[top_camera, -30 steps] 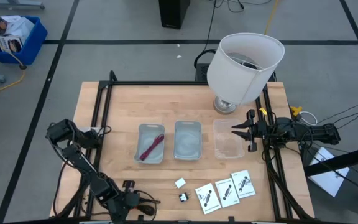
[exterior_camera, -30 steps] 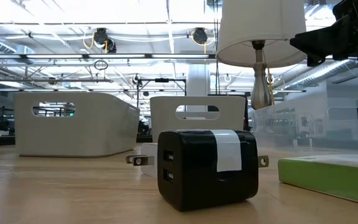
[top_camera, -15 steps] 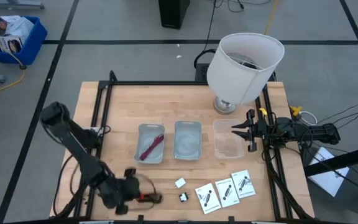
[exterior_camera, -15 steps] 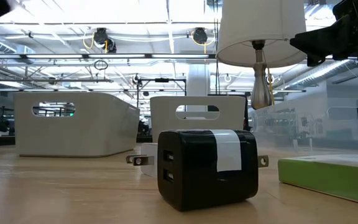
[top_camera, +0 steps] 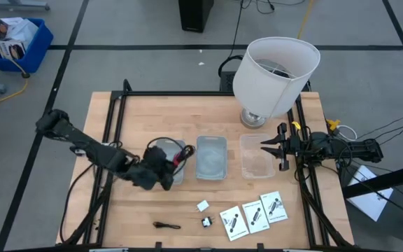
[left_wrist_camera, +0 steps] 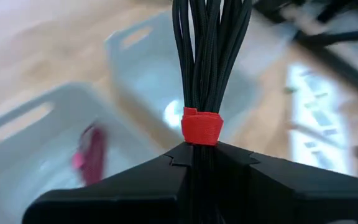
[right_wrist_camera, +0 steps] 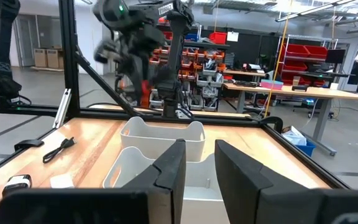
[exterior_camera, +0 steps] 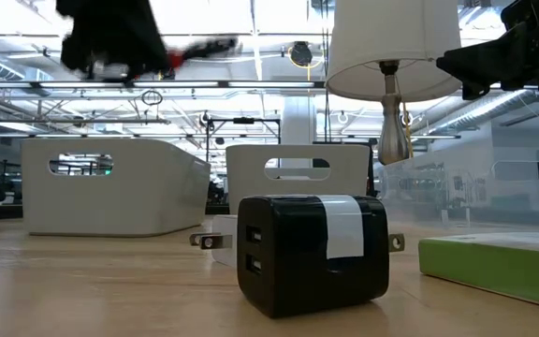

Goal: Pick and place items into bin
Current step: Put the black red cable charger into the left gray bin, then adjust the left gray bin

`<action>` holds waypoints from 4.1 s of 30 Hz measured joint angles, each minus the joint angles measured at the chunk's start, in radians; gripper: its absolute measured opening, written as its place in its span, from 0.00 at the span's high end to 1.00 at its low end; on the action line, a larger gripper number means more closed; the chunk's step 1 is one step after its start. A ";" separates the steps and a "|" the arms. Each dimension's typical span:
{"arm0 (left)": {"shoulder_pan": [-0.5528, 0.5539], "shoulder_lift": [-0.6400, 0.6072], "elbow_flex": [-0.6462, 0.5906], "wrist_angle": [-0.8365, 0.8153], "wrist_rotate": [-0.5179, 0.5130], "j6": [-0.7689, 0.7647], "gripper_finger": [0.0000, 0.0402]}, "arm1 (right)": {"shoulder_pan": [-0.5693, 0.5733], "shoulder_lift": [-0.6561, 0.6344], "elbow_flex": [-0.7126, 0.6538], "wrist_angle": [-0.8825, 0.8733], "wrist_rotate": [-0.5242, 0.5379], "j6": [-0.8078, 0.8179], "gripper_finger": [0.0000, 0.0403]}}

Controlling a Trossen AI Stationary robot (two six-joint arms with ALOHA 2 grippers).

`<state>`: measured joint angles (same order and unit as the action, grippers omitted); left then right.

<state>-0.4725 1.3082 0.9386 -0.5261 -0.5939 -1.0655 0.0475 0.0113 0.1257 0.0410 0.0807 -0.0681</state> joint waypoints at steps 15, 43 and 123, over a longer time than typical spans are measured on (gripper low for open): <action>0.042 0.168 0.001 -0.140 0.047 -0.209 0.91 | 0.000 0.000 0.000 -0.001 -0.001 0.002 0.80; 0.016 0.142 0.001 -0.138 0.076 0.069 0.48 | 0.000 0.000 0.000 -0.001 -0.003 0.000 0.81; -0.056 0.237 -0.005 -0.291 0.493 0.563 0.83 | 0.000 0.000 0.000 -0.001 0.000 0.001 0.80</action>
<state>-0.5282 1.5456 0.9333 -0.8169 -0.1005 -0.5022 0.0475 0.0115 0.1257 0.0402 0.0803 -0.0673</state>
